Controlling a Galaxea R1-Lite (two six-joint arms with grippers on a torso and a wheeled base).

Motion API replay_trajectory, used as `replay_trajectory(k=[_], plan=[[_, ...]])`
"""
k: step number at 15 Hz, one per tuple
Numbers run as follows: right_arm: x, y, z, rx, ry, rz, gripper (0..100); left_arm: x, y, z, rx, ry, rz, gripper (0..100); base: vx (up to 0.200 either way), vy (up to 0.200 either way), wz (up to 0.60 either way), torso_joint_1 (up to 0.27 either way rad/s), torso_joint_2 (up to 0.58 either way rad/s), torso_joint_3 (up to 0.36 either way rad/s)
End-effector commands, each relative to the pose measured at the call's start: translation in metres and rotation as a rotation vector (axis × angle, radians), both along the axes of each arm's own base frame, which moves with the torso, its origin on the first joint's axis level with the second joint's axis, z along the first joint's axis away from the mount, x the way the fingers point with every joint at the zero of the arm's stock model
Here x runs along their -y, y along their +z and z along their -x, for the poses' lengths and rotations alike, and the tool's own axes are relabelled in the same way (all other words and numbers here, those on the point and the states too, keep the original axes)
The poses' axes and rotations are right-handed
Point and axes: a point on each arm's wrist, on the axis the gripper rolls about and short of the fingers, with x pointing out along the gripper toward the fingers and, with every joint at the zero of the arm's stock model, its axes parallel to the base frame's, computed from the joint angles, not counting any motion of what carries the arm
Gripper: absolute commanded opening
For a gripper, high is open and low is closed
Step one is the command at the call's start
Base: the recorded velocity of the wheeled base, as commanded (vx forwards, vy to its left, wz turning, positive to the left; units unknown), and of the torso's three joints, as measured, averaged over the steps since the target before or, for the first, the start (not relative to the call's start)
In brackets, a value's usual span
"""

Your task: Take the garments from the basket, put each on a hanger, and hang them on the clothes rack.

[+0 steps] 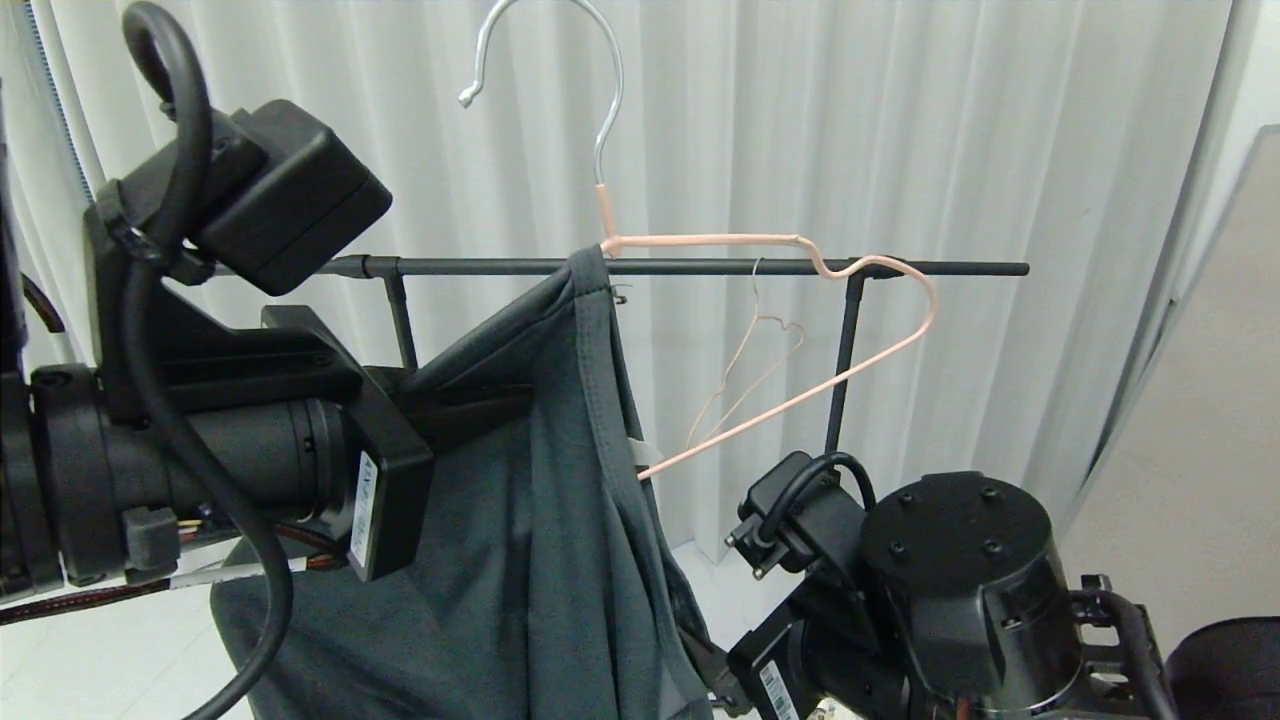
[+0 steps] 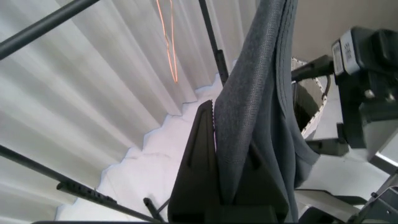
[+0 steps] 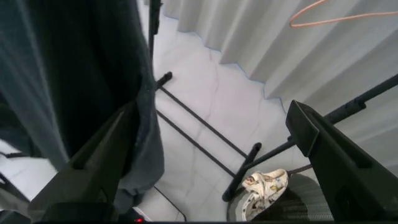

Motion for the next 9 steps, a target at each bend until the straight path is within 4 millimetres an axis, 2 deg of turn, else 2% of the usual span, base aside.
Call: replay_trajectory(k=[1, 3, 6, 9], plan=[[-0.002, 0.001, 0.006, 0.002, 0.021, -0.004, 100, 0.000, 0.000, 0.000, 0.000, 0.001, 0.001, 0, 0.000, 0.000, 0.00, 0.000, 0.00, 0.000], [-0.006, 0.001, 0.015, 0.001, 0.055, -0.002, 100, 0.001, 0.001, -0.001, 0.017, 0.001, 0.016, 0, 0.000, 0.000, 0.00, 0.000, 0.00, 0.000], [-0.003, -0.006, 0.016, -0.001, 0.037, 0.035, 100, 0.000, 0.000, 0.000, 0.017, 0.003, 0.015, 0, 0.000, 0.000, 0.00, 0.000, 0.00, 0.000], [0.026, -0.013, 0.001, 0.023, -0.163, 0.151, 100, -0.009, -0.010, 0.008, 0.007, 0.011, -0.007, 0, 0.000, 0.000, 0.00, 0.000, 0.00, 0.000]])
